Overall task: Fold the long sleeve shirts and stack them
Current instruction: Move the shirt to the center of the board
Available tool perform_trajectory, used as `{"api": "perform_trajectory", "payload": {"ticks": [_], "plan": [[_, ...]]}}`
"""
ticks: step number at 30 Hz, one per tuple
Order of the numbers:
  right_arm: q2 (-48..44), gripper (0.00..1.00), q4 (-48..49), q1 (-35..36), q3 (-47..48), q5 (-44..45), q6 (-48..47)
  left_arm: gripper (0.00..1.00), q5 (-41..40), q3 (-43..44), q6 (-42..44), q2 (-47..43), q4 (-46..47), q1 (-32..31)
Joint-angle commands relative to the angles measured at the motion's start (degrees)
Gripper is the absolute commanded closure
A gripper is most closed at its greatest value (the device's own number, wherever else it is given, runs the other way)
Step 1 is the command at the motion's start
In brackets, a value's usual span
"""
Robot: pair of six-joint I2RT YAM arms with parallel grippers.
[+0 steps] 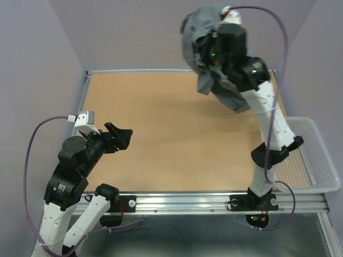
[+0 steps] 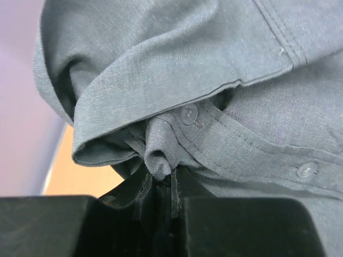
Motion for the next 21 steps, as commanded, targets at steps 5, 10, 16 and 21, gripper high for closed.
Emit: {"api": "perform_trajectory", "payload": {"ticks": [5,10,16,21], "plan": [[9.38,0.29,8.12,10.28,-13.57,0.74,0.31,0.01,-1.65,2.09,0.99,-0.46,2.06,-0.8],[8.6,0.07,10.15,10.37,-22.91,2.58,0.94,0.01,-4.28,0.51,-0.51,-0.11,3.03,-0.8],[5.18,0.06,11.56,8.62,-28.88,6.28,-3.98,0.01,-6.22,-2.13,-3.75,4.98,10.74,-0.8],[0.43,0.13,14.53,-7.85,-43.01,-4.49,4.26,0.01,-5.17,-2.66,-6.91,16.4,16.73,-0.8]]}}
